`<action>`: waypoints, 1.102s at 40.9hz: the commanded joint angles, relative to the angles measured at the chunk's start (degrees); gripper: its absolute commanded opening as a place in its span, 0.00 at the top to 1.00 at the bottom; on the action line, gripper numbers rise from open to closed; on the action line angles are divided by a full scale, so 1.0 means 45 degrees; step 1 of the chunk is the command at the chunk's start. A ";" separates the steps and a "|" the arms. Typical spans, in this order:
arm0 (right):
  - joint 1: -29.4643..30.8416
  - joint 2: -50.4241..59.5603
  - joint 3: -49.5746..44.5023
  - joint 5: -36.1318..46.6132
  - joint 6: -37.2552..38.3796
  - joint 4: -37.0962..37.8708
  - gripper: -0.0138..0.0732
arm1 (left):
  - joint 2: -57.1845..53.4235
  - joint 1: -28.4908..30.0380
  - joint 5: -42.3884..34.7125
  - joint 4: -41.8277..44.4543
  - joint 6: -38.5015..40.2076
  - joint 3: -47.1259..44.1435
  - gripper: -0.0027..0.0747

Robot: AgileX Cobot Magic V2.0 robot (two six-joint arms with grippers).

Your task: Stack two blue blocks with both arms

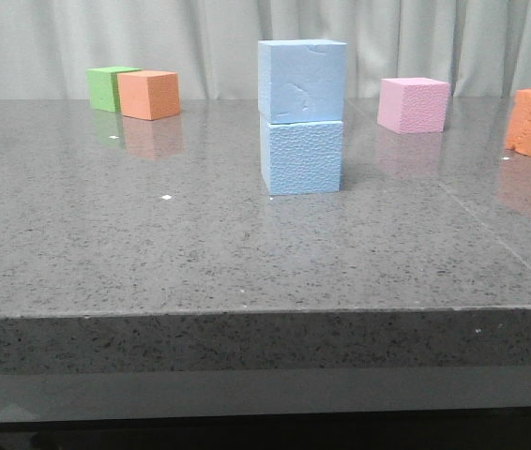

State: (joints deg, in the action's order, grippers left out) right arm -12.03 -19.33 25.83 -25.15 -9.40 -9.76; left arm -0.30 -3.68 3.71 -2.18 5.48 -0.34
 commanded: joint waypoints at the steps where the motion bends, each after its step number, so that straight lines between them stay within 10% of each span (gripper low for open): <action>1: 0.1155 0.1144 -0.1509 0.3212 -0.0156 0.0118 0.92 | -0.0201 0.0024 -0.0950 -0.0006 0.0025 -0.0049 0.99; 15: 0.2653 0.4397 -0.6079 0.6847 -0.0156 0.0118 0.92 | -0.0201 0.0024 -0.0950 -0.0006 0.0025 -0.0049 0.99; 45: 0.2674 0.4654 -0.6005 0.6312 -0.0156 0.0118 0.92 | -0.0201 0.0024 -0.0950 -0.0006 0.0025 -0.0049 0.99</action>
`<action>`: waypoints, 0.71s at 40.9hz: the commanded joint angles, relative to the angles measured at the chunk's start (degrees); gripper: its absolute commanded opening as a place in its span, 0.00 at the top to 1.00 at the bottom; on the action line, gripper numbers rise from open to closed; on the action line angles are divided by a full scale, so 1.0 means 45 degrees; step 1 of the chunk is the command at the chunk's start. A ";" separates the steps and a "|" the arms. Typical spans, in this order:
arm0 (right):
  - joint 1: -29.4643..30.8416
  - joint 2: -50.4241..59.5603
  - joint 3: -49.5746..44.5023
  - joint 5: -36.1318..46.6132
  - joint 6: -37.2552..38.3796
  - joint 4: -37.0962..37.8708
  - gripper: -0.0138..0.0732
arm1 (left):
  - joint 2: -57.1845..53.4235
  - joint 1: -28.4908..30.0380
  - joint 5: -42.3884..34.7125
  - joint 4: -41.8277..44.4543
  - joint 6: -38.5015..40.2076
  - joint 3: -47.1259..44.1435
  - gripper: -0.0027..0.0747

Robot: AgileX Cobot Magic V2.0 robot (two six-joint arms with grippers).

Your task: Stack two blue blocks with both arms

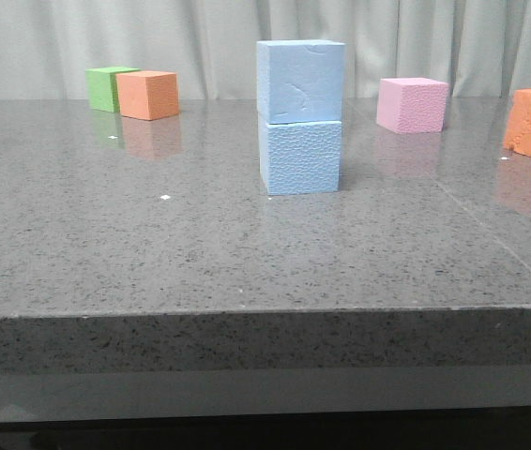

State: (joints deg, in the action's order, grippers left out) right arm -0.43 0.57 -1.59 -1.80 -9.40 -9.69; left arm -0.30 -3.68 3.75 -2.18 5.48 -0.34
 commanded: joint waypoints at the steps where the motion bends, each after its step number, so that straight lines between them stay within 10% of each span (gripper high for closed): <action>1: 0.0096 0.0232 0.0088 0.1123 -0.0156 0.0102 0.92 | -0.0201 0.0024 -0.0959 -0.0006 0.0025 -0.0049 0.99; 29: 0.0096 0.0232 0.0084 0.1262 0.2257 0.1652 0.92 | -0.0201 0.0024 -0.0959 -0.0006 0.0025 -0.0049 0.99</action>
